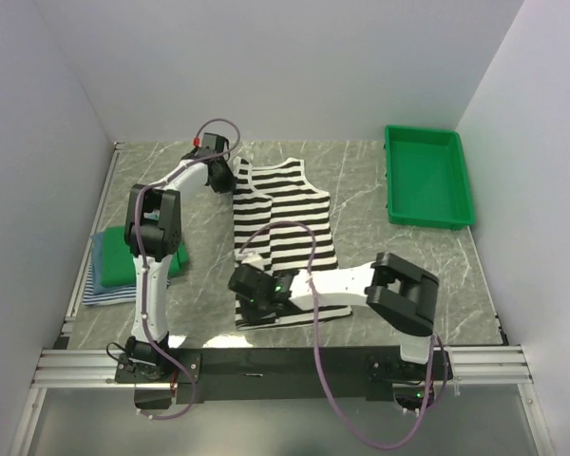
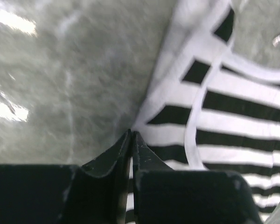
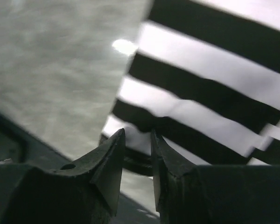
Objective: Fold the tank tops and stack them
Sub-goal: Fold the tank top
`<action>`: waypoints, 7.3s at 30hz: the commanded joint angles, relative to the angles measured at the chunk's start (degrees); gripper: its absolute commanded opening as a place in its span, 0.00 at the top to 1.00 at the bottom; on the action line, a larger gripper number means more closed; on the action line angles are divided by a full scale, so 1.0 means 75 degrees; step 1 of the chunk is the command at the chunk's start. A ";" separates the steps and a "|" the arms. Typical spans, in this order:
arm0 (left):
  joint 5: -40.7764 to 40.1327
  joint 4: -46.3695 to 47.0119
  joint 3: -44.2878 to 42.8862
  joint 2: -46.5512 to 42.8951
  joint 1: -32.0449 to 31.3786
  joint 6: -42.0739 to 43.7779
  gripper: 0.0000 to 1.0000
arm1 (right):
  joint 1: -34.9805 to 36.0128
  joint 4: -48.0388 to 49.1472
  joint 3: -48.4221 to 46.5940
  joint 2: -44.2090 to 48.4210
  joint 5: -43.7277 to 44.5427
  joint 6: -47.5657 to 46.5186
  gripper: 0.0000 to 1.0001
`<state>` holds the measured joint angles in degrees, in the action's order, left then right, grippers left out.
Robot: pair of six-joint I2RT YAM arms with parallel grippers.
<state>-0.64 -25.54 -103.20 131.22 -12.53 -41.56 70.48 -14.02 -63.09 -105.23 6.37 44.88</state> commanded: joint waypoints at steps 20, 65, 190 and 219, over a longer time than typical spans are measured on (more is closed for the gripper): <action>0.1070 0.0391 0.0421 -0.3138 0.0372 0.0081 0.54 | -0.2500 0.0546 -0.0777 0.1864 -0.1366 0.0157 0.50; 0.0356 0.2047 0.5440 -0.3692 -0.6965 -0.1783 0.55 | -0.7463 -0.1049 -0.3460 -0.2294 -0.1424 -0.1684 0.83; -0.1612 0.2458 0.8696 -0.7791 -0.7669 -0.3340 0.99 | -0.6984 -0.0802 -0.2659 -0.0381 -0.0580 -0.1391 1.00; -0.1977 0.0077 0.9260 -0.8484 -0.7305 -0.3939 1.00 | -0.5764 -0.1588 -0.5358 -0.2915 -0.0298 -0.1367 1.00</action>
<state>-16.51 -24.29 -34.00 67.40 -67.42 -70.37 26.68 -26.09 -101.16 -125.89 2.59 35.05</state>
